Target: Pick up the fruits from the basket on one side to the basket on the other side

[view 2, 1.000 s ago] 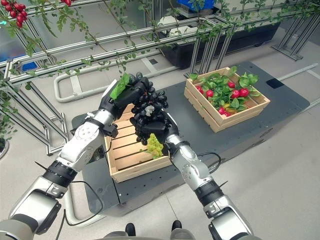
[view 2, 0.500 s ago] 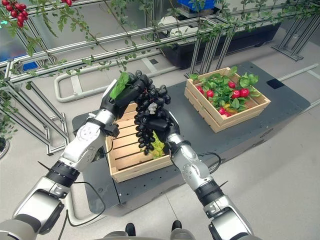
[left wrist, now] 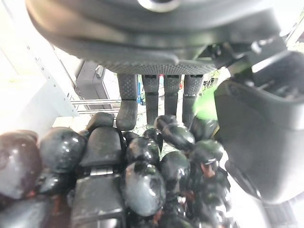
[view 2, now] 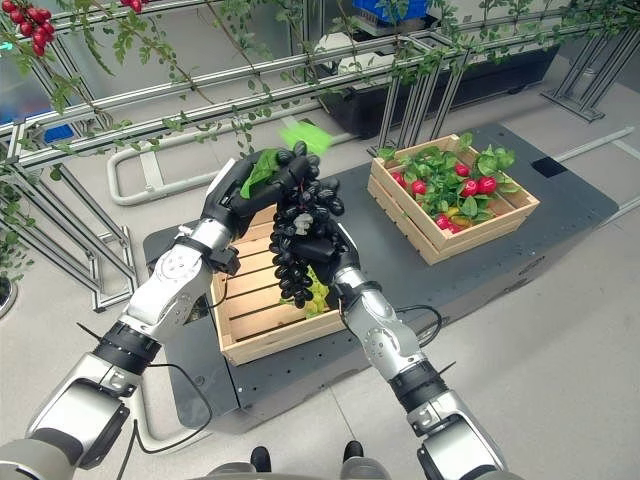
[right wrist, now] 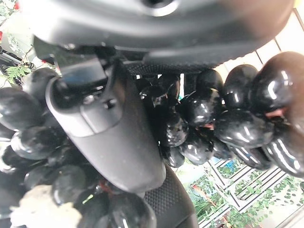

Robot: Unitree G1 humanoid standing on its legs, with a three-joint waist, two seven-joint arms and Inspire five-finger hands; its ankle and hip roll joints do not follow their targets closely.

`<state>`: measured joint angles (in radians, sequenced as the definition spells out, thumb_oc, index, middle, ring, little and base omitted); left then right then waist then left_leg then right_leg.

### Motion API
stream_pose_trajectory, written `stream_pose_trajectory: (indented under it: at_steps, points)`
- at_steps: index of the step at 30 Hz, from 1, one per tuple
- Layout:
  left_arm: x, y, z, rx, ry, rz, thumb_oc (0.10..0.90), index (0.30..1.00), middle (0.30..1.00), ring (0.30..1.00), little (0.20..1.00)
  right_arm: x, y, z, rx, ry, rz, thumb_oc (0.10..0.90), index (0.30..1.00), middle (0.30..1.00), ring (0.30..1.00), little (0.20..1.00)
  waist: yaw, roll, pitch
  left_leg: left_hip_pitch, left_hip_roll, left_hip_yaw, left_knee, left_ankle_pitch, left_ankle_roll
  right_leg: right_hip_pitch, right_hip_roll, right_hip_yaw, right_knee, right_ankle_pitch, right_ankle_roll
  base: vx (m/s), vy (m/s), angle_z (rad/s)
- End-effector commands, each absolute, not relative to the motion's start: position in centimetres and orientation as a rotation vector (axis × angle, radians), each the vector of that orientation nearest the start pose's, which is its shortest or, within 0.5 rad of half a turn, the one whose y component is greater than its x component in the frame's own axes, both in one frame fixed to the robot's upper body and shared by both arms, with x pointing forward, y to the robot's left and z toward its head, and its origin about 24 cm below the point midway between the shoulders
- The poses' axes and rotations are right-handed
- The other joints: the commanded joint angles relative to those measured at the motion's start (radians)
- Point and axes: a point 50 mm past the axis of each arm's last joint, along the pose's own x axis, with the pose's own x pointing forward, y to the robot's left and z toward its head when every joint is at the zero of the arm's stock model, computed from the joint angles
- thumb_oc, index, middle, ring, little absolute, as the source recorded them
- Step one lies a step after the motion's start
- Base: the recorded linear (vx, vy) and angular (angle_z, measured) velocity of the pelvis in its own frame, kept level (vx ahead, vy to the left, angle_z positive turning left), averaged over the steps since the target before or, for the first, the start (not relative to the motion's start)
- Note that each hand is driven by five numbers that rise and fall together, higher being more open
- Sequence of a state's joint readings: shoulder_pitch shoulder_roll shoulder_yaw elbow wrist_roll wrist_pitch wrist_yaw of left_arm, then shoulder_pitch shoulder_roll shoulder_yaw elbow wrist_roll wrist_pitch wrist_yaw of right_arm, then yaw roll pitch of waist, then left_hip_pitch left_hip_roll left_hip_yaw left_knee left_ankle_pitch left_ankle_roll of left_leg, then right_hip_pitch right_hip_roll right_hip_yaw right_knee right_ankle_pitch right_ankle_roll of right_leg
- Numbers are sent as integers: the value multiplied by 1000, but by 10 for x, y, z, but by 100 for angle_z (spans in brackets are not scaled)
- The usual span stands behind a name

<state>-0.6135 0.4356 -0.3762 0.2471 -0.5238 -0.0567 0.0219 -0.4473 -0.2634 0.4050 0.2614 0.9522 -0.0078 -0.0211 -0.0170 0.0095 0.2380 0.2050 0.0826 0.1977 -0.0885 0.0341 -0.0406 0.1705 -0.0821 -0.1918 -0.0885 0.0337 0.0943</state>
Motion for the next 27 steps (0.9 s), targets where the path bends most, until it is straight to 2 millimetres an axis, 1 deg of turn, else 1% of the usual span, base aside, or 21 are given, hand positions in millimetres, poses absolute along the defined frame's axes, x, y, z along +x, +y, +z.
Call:
stream_pose_trajectory:
  at_steps: [1,7,10,12,13,14,15,16,17,19,20,21,23,27]
  points:
    - [349,128,156,8,-325,-329,800,900,900,900,900,325,-78,144,758,-249,456,400,300,300,300,300,-12,-1,-169,18,1,-22,1,-99,20,24,-34,-6,1,-53,-20,0,0,0]
    - [344,139,154,15,-346,-285,800,900,900,900,900,323,-89,139,741,-251,420,400,300,300,300,300,-15,0,-168,18,6,-14,1,-97,16,20,-33,-1,1,-51,-19,5,11,-8]
    - [341,151,151,-18,-351,-245,800,900,900,900,900,321,-98,134,713,-251,394,400,300,300,300,300,-17,-1,-167,21,9,-10,1,-98,15,19,-33,1,1,-50,-19,9,7,-3]
    - [337,162,150,-60,-360,-201,800,900,900,900,900,320,-107,129,705,-244,365,400,300,300,300,300,-19,-2,-169,22,10,-6,1,-99,15,17,-33,3,1,-50,-19,20,10,-4]
    - [337,163,149,-66,-362,-196,800,900,900,900,900,319,-107,129,705,-243,364,400,300,300,300,300,-19,-2,-169,22,10,-6,1,-99,15,17,-32,4,1,-50,-19,18,7,-5]
    - [335,170,146,-156,-353,-160,800,900,900,900,900,318,-113,125,708,-238,335,400,300,300,300,300,-21,-2,-169,22,11,-3,1,-100,15,15,-32,7,1,-50,-19,14,5,-3]
    - [333,171,143,-206,-347,-147,800,900,900,900,900,318,-116,123,710,-237,320,400,300,300,300,300,-22,-2,-169,22,12,-2,1,-99,15,14,-31,9,1,-49,-19,13,4,-3]
    - [333,172,142,-216,-347,-144,800,900,900,900,900,318,-116,122,710,-236,319,400,300,300,300,300,-22,-2,-169,22,12,-2,1,-99,15,13,-31,9,1,-49,-19,3,-1,-4]
    - [330,172,135,-276,-345,-117,800,900,900,900,900,317,-120,118,714,-233,297,400,300,300,300,300,-24,-2,-166,22,13,0,1,-100,15,11,-31,12,1,-47,-19,0,0,0]
    - [327,170,130,-304,-337,-103,800,900,900,900,900,316,-122,115,715,-227,285,400,300,300,300,300,-25,-2,-163,22,13,2,1,-100,15,10,-31,13,1,-47,-19,2,-4,-2]
    - [323,168,119,-343,-313,-83,800,900,900,900,900,312,-124,109,715,-217,271,400,300,300,300,300,-28,-4,-160,23,13,3,1,-100,17,9,-31,15,1,-45,-19,8,-10,-9]
    - [321,168,114,-356,-303,-74,800,900,900,900,900,311,-125,107,714,-211,265,400,300,300,300,300,-29,-4,-159,24,13,4,1,-101,18,9,-31,16,1,-45,-19,14,-16,-15]
    - [314,169,101,-365,-286,-40,800,900,900,900,900,306,-129,100,708,-200,247,400,300,300,300,300,-31,-8,-156,26,14,8,1,-102,19,7,-29,20,1,-44,-19,19,-25,-11]
    - [304,171,89,-340,-291,-26,800,900,900,900,900,300,-140,94,699,-202,227,400,300,300,300,300,-35,-13,-154,26,16,16,1,-103,20,3,-27,28,1,-42,-19,18,-31,-4]
